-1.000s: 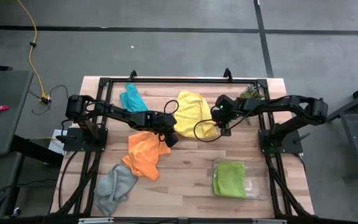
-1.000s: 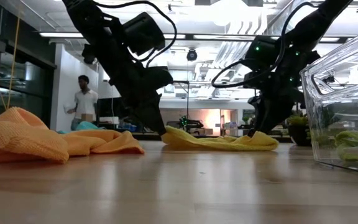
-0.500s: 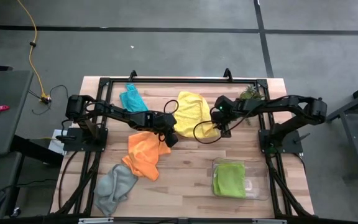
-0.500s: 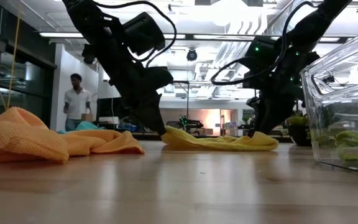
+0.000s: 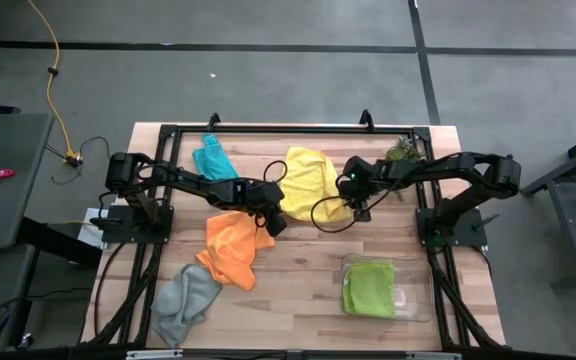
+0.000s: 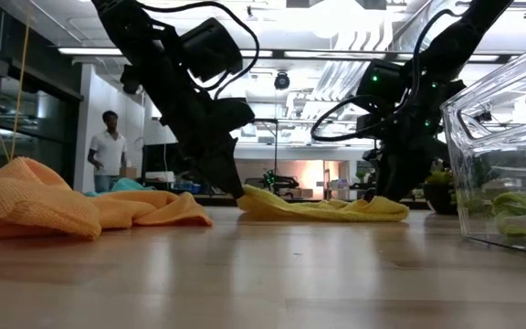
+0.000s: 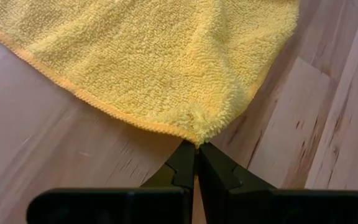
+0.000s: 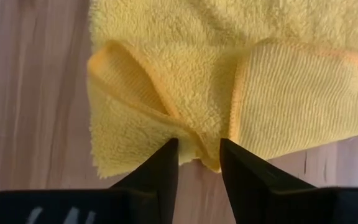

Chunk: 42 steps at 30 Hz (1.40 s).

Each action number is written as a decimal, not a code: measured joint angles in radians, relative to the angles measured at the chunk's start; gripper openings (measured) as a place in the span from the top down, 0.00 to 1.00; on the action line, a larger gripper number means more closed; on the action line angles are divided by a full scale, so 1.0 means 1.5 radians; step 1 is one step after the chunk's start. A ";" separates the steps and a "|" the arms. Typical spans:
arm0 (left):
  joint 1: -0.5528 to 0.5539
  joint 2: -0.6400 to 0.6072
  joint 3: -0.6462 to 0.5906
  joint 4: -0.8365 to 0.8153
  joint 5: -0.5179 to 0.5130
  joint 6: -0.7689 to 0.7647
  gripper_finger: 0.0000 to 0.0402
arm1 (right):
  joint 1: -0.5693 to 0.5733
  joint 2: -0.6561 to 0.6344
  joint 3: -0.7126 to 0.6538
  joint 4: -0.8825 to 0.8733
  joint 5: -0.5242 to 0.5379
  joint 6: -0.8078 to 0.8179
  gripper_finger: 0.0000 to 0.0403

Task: Fold microfiber towels
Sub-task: Fold the yellow microfiber cloth

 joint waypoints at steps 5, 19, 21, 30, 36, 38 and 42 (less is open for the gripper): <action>0.000 0.000 0.000 0.003 0.000 -0.003 1.00 | 0.000 0.000 0.000 0.007 0.000 0.006 0.84; 0.055 -0.097 0.000 0.002 0.017 0.042 1.00 | 0.000 -0.184 0.028 -0.120 -0.008 0.165 1.00; 0.072 -0.131 0.000 0.002 0.016 0.063 1.00 | 0.000 -0.230 0.044 -0.132 -0.004 0.195 1.00; 0.146 -0.314 0.000 0.001 0.014 0.109 1.00 | 0.000 -0.368 0.153 -0.179 0.137 0.299 1.00; 0.191 -0.414 0.000 0.000 0.008 0.140 1.00 | 0.000 -0.382 0.246 -0.243 0.239 0.335 1.00; 0.201 -0.435 0.000 0.001 0.003 0.141 1.00 | 0.000 -0.382 0.270 -0.260 0.259 0.343 1.00; 0.213 -0.458 0.000 0.002 -0.005 0.159 1.00 | 0.001 -0.381 0.293 -0.268 0.265 0.354 1.00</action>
